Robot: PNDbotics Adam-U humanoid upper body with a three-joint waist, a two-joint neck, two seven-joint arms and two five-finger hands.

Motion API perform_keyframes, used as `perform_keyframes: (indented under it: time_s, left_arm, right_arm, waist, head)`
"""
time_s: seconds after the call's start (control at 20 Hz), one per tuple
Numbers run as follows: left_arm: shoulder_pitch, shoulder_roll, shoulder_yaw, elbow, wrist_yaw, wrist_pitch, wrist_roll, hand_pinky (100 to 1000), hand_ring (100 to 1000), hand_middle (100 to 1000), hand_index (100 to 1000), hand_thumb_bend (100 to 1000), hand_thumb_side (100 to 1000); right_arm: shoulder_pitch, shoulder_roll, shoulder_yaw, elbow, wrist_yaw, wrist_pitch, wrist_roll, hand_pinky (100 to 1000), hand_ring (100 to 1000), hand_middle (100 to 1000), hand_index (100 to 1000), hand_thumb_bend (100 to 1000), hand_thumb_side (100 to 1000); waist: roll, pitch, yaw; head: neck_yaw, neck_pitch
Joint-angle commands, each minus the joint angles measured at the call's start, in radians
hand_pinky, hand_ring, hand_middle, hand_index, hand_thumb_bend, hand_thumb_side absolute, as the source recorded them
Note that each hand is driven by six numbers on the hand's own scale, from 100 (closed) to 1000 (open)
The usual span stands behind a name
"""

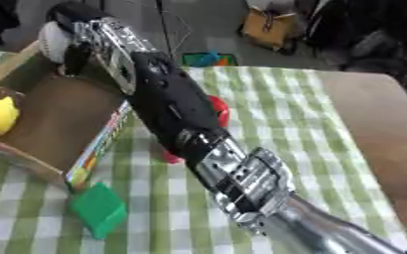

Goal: Pick up objects on the table and place them in the box.

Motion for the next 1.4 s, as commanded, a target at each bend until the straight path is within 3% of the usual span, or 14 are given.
perform_keyframes:
  time_s: [0.05,0.4,0.5,0.55,0.6,0.65,0.7,0.75,0.8,0.85,1.0,1.4]
  left_arm:
    - [-0.019,0.001,-0.002,-0.014,0.009,0.0,-0.009,723,576,651,706,100,1000]
    - [-0.026,-0.004,-0.001,-0.014,0.012,-0.002,-0.012,723,574,650,706,100,1000]
    - [-0.025,-0.005,0.0,-0.014,0.011,-0.001,-0.012,723,573,650,706,100,1000]
    - [-0.025,-0.005,0.0,-0.014,0.011,0.0,-0.011,722,572,649,705,100,1000]
    - [-0.026,-0.005,-0.001,-0.014,0.011,0.0,-0.012,722,572,649,705,100,1000]
    - [-0.027,-0.006,-0.001,-0.014,0.011,0.0,-0.012,722,572,648,705,100,1000]
    - [-0.028,-0.006,-0.002,-0.014,0.011,0.0,-0.012,722,572,648,705,100,1000]
    - [-0.029,-0.006,-0.002,-0.014,0.011,0.0,-0.013,722,572,648,705,100,1000]
    - [-0.029,-0.006,-0.002,-0.014,0.012,0.0,-0.012,722,572,648,705,100,1000]
    - [-0.029,-0.006,-0.002,-0.014,0.012,0.0,-0.012,723,572,648,705,100,1000]
    - [-0.029,-0.007,-0.002,-0.014,0.011,0.0,-0.011,723,572,648,705,100,1000]
    - [-0.027,-0.007,0.0,-0.014,0.007,0.001,-0.007,723,571,647,704,100,1000]
  right_arm:
    - [-0.02,0.017,-0.011,0.013,0.053,0.008,-0.054,100,425,515,549,100,114]
    - [0.006,0.051,-0.004,0.039,0.114,-0.01,-0.112,100,430,518,548,100,114]
    - [0.008,0.051,0.001,0.042,0.135,-0.017,-0.117,100,465,545,586,100,143]
    - [0.008,0.051,0.004,0.043,0.151,-0.022,-0.114,179,554,635,704,100,296]
    - [0.007,0.051,0.009,0.046,0.172,-0.032,-0.099,179,554,635,704,100,296]
    - [0.007,0.051,0.01,0.047,0.191,-0.042,-0.083,361,664,744,805,100,497]
    - [0.006,0.051,0.012,0.047,0.211,-0.054,-0.061,361,664,744,805,100,497]
    - [0.006,0.051,0.012,0.044,0.228,-0.064,-0.044,678,845,890,941,202,757]
    - [0.005,0.051,0.014,0.04,0.245,-0.076,-0.027,678,845,890,941,202,757]
    - [0.005,0.051,0.014,0.034,0.26,-0.085,-0.014,842,936,980,1000,279,880]
    - [0.005,0.049,0.013,0.016,0.297,-0.091,-0.006,918,980,1000,1000,307,907]
    - [0.012,0.046,0.017,0.009,0.357,-0.081,-0.054,959,1000,1000,1000,358,877]
  waist:
    - [0.008,-0.017,0.01]
    - [0.007,-0.006,0.025]
    - [0.005,-0.005,0.024]
    - [0.005,-0.005,0.023]
    - [0.006,-0.005,0.022]
    - [0.006,-0.005,0.021]
    - [0.007,-0.005,0.021]
    - [0.008,-0.006,0.02]
    - [0.008,-0.006,0.02]
    - [0.009,-0.007,0.02]
    - [0.011,-0.009,0.02]
    - [0.012,-0.012,0.02]
  head:
    - [-0.022,-0.014]
    - [-0.038,-0.015]
    - [-0.038,-0.013]
    - [-0.038,-0.012]
    - [-0.038,-0.011]
    - [-0.039,-0.01]
    - [-0.039,-0.01]
    - [-0.039,-0.01]
    - [-0.039,-0.01]
    - [-0.039,-0.01]
    - [-0.042,-0.013]
    - [-0.053,-0.017]
